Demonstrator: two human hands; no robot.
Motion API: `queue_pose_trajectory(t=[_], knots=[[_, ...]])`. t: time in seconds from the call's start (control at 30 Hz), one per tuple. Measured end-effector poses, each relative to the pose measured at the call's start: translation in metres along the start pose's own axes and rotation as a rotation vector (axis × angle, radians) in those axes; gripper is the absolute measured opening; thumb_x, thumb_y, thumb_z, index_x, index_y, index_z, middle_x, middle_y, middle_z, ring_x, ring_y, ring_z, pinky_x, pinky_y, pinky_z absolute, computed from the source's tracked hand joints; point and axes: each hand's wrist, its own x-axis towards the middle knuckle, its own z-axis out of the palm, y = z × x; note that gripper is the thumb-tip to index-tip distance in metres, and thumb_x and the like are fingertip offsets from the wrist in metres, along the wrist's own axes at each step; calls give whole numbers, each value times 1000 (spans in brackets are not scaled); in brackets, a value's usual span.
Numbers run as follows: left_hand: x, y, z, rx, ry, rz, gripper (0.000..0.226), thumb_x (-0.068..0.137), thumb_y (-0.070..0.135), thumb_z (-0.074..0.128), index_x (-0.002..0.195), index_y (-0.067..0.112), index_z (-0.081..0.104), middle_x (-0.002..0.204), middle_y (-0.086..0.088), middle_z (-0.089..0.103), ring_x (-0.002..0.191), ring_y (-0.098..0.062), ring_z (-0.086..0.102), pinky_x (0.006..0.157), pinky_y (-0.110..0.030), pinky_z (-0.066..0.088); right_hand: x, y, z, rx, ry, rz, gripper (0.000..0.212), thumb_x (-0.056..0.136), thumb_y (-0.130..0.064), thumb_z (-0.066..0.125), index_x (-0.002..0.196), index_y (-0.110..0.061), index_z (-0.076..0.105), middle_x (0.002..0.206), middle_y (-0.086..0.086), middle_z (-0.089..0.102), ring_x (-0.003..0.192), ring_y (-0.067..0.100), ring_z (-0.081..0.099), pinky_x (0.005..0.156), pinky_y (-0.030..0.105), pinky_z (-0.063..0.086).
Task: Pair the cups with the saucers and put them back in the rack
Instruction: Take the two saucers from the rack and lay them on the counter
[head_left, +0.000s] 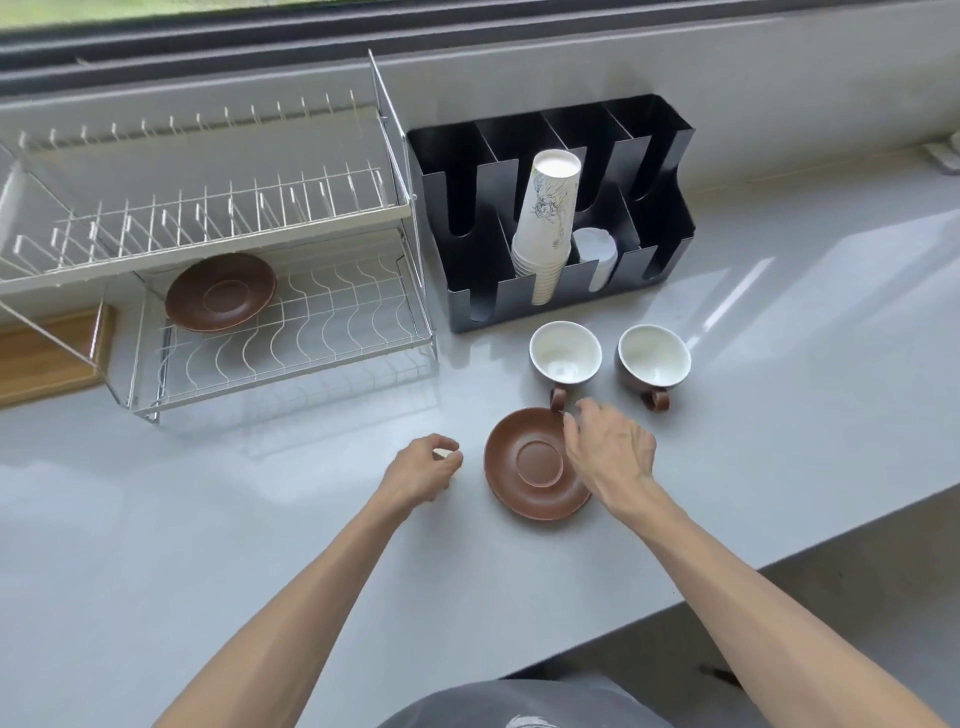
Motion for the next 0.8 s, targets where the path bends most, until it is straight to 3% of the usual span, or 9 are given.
queue_pose_trajectory(t=[0.1, 0.27, 0.43, 0.63, 0.8], knots=[[-6, 4, -36, 189, 69, 43, 35, 95, 37, 52, 127, 28, 62, 117, 3, 72, 106, -24, 68, 98, -39, 53, 9, -34, -11, 54, 21, -92, 33, 103, -33, 38, 110, -15, 64, 107, 8, 70, 98, 35, 69, 69, 36, 45], [-20, 1, -97, 479, 307, 87, 39, 99, 38, 46, 136, 30, 56, 129, 3, 67, 120, -26, 61, 91, -35, 43, 20, -101, -20, 100, 10, -319, 36, 104, -35, 39, 123, -15, 61, 117, 9, 68, 105, 36, 66, 82, 41, 49], [-36, -15, -148, 689, 591, 144, 45, 101, 37, 46, 144, 22, 49, 139, -5, 58, 128, -30, 53, 99, -43, 42, 35, -168, -23, 198, 92, -539, 37, 100, -32, 52, 131, -11, 59, 136, 14, 59, 124, 34, 56, 96, 46, 45], [-38, -37, -195, 751, 843, 176, 46, 93, 34, 61, 135, 17, 59, 132, -10, 63, 124, -35, 56, 99, -48, 44, 54, -235, -27, 186, 135, -658, 49, 99, -33, 56, 143, -12, 49, 151, 20, 46, 140, 36, 44, 106, 51, 41], [-24, -40, -228, 734, 911, 122, 46, 91, 36, 64, 133, 17, 60, 131, -13, 64, 123, -35, 58, 96, -49, 45, 71, -278, -29, 174, 85, -726, 54, 102, -33, 48, 152, -14, 38, 161, 18, 32, 149, 34, 31, 114, 51, 30]])
